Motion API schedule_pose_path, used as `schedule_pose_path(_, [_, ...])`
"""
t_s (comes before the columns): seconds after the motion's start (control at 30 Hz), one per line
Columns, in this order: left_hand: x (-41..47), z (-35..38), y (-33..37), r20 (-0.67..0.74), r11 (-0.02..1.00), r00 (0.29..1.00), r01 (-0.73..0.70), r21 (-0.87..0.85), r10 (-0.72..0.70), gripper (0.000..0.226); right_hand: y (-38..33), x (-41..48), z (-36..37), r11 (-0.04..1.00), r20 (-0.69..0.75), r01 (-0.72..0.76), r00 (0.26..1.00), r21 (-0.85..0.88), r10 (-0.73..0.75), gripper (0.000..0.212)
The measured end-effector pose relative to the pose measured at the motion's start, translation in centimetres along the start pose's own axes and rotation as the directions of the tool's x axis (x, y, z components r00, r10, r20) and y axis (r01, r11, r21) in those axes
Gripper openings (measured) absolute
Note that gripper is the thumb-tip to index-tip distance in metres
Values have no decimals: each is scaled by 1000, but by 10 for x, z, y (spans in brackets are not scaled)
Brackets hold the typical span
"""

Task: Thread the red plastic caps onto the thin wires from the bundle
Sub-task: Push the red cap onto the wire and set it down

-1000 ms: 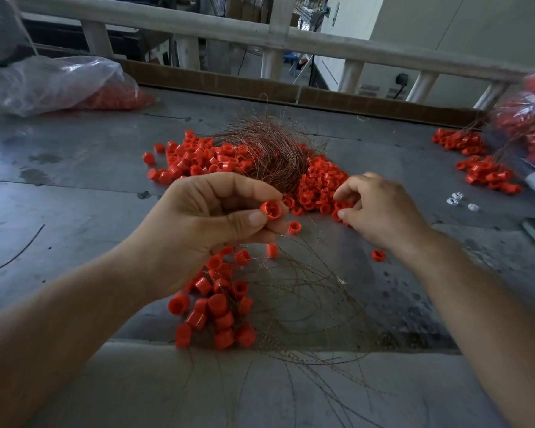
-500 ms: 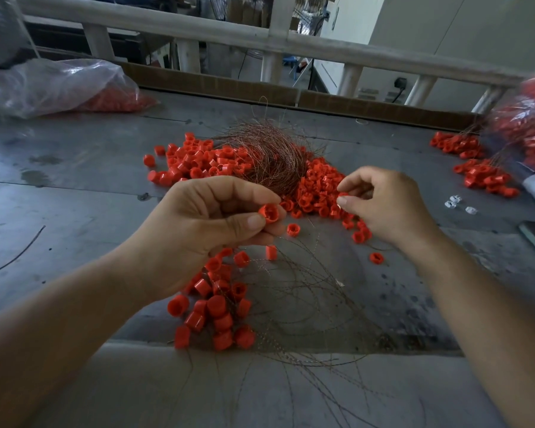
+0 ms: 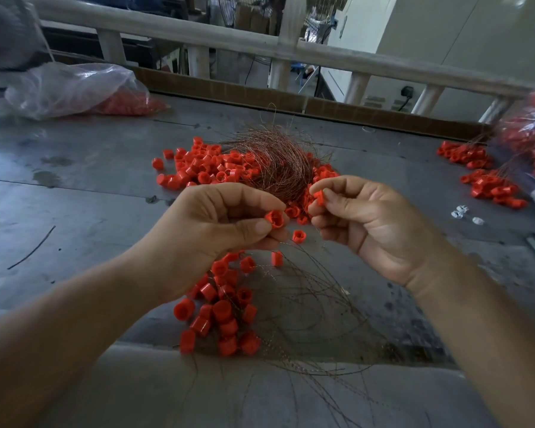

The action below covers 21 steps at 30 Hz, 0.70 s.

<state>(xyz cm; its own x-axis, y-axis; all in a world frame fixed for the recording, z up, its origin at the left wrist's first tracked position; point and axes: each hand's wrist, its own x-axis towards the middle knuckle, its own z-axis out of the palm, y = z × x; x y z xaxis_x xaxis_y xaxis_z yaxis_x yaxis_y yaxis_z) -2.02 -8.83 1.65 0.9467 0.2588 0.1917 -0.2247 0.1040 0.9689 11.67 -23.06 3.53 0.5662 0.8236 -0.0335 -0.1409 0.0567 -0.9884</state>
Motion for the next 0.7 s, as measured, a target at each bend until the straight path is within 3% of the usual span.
schedule_pose_path(0.53, [0, 2, 1, -6, 999, 1000, 3, 39, -2, 25, 1, -5, 5, 1000, 40, 28, 999, 1, -28, 17])
schedule_pose_path(0.7, [0, 2, 1, -23, 998, 1000, -2, 55, 4, 28, 5, -8, 11, 962, 13, 185, 982, -201, -186, 24])
